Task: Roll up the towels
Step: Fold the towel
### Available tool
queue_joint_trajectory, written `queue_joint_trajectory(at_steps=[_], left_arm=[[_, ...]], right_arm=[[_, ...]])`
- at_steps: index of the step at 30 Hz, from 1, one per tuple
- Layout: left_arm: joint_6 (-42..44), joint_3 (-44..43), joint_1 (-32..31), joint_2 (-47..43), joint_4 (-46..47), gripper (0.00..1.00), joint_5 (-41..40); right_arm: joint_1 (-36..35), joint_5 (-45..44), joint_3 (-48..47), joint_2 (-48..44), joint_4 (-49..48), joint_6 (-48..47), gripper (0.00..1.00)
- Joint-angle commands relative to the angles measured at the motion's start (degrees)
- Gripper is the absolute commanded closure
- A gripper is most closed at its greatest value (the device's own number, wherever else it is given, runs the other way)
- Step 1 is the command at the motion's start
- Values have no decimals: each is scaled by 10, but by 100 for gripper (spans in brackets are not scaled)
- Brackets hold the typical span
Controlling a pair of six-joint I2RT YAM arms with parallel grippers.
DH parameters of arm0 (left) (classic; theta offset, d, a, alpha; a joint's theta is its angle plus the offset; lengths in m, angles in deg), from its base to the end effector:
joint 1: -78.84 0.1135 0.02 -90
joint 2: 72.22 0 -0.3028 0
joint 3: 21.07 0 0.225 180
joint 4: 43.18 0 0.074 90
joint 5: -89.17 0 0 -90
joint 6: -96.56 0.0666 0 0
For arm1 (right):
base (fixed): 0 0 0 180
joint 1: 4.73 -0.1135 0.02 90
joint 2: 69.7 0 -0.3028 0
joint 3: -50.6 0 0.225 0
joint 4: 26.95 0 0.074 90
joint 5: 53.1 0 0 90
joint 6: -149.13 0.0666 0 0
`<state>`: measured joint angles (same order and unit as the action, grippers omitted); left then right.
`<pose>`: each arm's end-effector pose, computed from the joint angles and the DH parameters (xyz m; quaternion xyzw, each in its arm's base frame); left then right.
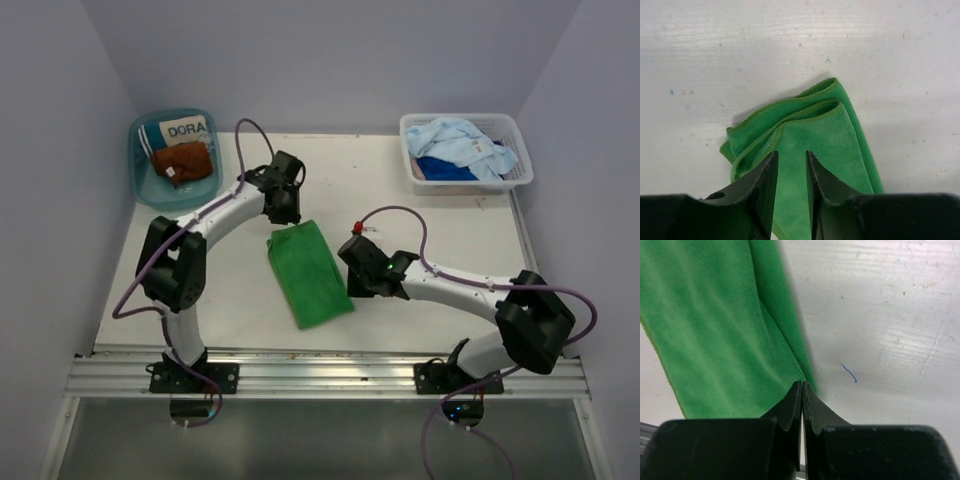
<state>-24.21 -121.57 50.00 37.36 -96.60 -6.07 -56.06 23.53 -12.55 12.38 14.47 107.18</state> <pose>0.3607 -0.1917 0.2388 -0.0272 0.9700 -0.0795 0.2281 0.1743 0.1932 0.2198 0.0023 0.9606 0.1210 0.2502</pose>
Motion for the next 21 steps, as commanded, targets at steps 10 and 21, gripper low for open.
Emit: queue_joint_trajectory(at_steps=[10,21], left_arm=[[-9,156,12,-115,19,98,-40],[15,115,45,-4,71,95,-37]], right_arm=[[-11,24,-65,35,-13,-59,100],[-11,14,-74,126,-23,-60,100]])
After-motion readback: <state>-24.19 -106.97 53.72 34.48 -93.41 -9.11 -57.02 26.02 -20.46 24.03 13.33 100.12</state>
